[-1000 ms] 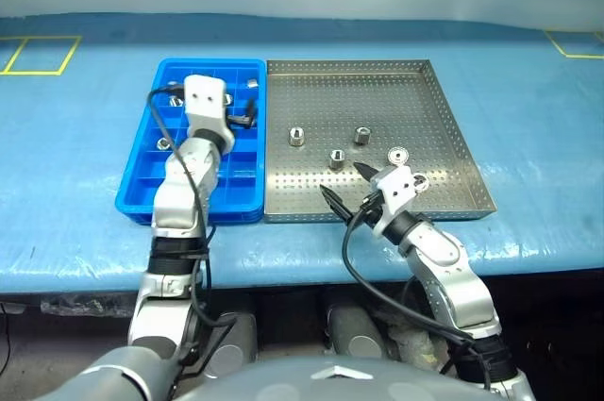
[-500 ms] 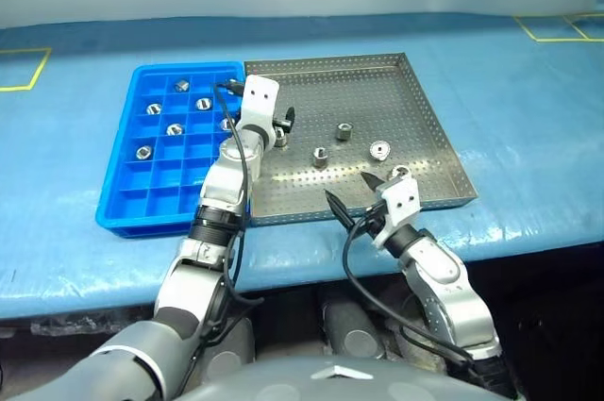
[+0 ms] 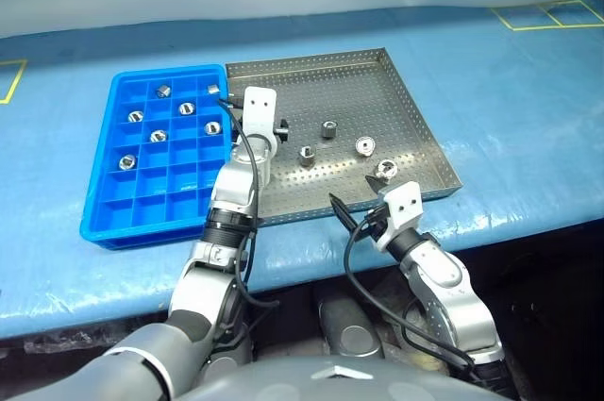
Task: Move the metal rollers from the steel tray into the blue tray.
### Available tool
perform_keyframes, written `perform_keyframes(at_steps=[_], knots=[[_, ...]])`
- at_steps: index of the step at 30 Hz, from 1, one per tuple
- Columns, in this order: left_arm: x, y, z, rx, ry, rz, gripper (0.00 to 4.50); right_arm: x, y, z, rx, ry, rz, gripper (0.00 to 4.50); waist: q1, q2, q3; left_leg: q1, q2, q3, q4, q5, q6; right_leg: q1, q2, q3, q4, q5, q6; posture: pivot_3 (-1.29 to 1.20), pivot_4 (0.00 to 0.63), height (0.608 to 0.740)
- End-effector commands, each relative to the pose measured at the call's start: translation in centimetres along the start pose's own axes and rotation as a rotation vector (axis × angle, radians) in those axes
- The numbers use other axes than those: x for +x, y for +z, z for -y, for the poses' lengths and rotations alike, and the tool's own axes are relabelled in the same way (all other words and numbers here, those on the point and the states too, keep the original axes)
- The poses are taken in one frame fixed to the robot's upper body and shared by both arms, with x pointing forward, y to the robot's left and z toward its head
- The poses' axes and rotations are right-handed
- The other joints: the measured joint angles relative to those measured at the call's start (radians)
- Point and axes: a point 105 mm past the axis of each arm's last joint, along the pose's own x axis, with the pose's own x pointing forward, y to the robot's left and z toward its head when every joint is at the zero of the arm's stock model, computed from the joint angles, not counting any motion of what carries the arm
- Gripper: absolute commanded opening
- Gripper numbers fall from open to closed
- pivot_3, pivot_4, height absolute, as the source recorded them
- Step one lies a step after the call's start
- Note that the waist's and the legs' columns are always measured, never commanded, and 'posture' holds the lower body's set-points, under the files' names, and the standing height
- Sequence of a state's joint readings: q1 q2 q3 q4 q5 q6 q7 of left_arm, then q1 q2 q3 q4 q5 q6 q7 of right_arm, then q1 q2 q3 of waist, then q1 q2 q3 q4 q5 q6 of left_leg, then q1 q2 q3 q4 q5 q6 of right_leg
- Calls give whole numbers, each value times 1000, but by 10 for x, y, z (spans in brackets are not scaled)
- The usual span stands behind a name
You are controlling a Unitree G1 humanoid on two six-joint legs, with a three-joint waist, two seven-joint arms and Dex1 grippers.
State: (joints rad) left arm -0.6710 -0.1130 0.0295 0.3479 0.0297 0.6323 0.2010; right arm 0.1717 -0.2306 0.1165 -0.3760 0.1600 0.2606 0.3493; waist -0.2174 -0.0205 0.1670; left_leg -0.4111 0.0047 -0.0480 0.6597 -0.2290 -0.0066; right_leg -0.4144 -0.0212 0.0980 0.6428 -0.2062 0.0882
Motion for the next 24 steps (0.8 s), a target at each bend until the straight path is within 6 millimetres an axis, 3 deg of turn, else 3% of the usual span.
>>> perform_keyframes(at_steps=[1,10,18,24], knots=[[3,-6,1,-42,0,-47,4343,0,18,0,-25,4,74,4500,-6,0,0,0,0,0,0,0,0,0,0,0,0,0,0,-265,150,740],[7,-13,10,-87,-72,-96,4343,1,18,1,-36,3,75,4500,-17,2,-1,2,0,0,0,0,0,2,0,0,0,0,0,-264,150,740],[8,-3,15,-120,-78,-91,1779,2,20,1,-43,2,81,4500,-17,2,-1,0,0,0,0,0,0,0,0,0,0,0,0,-263,150,740],[2,14,9,-125,-14,-15,1718,3,21,1,-47,6,80,4500,-18,2,-1,0,0,0,0,0,0,0,0,0,0,0,1,-258,150,740]])
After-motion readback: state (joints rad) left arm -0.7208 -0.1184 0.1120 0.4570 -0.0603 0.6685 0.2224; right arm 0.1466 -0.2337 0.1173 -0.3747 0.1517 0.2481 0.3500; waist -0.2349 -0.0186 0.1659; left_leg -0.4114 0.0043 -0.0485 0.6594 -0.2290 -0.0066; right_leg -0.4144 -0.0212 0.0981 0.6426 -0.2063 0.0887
